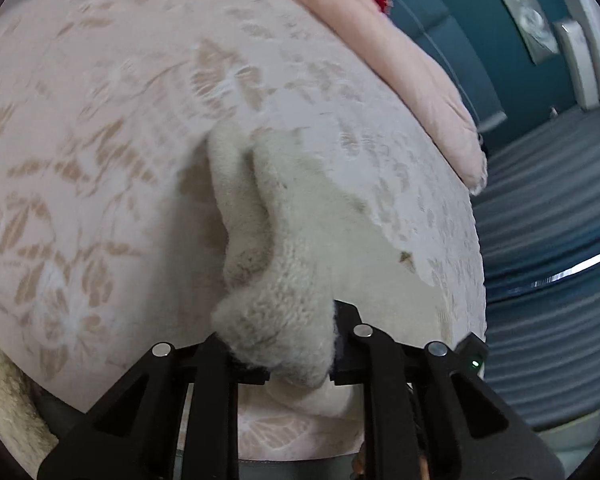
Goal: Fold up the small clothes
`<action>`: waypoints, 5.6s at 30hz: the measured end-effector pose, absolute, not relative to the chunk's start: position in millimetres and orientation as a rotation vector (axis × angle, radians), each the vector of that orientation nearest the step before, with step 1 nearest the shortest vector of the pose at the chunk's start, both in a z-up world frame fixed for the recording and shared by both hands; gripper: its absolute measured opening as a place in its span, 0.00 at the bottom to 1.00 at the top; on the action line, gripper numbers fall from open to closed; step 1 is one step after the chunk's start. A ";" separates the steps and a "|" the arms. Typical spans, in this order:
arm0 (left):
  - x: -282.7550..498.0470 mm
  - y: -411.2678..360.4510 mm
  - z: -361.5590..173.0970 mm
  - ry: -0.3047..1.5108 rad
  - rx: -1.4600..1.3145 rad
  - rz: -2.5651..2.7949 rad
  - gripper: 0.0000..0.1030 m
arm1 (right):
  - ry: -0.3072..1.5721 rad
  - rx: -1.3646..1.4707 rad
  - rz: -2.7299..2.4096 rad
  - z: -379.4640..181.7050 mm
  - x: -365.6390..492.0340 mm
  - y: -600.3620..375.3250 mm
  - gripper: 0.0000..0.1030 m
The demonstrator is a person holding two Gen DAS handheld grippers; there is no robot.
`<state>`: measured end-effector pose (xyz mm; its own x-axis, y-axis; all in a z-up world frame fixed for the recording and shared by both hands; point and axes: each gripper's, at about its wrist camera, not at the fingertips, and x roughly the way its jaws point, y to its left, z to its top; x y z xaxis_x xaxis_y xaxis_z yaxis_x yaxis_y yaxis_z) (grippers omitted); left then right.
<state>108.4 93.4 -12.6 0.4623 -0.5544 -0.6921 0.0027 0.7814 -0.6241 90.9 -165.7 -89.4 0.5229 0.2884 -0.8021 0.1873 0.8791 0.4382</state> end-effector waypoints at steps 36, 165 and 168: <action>11.8 -82.7 -79.6 0.984 0.281 -0.452 0.85 | 0.945 0.765 -0.039 7.1 -28.0 -278.8 0.79; 41.7 -112.9 -55.2 1.241 -0.019 -0.435 0.94 | 0.984 0.497 -0.269 -31.4 -61.2 -345.1 0.74; 62.1 -104.6 -69.3 1.285 -0.117 -0.425 0.94 | 1.032 0.539 -0.255 -51.2 -53.0 -341.7 0.79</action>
<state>62.1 -104.6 -69.3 0.2168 -0.3702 -0.9033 0.2411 0.9170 -0.3179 -53.0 -341.7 -51.2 0.4988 0.0479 -0.8654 0.4456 0.8423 0.3034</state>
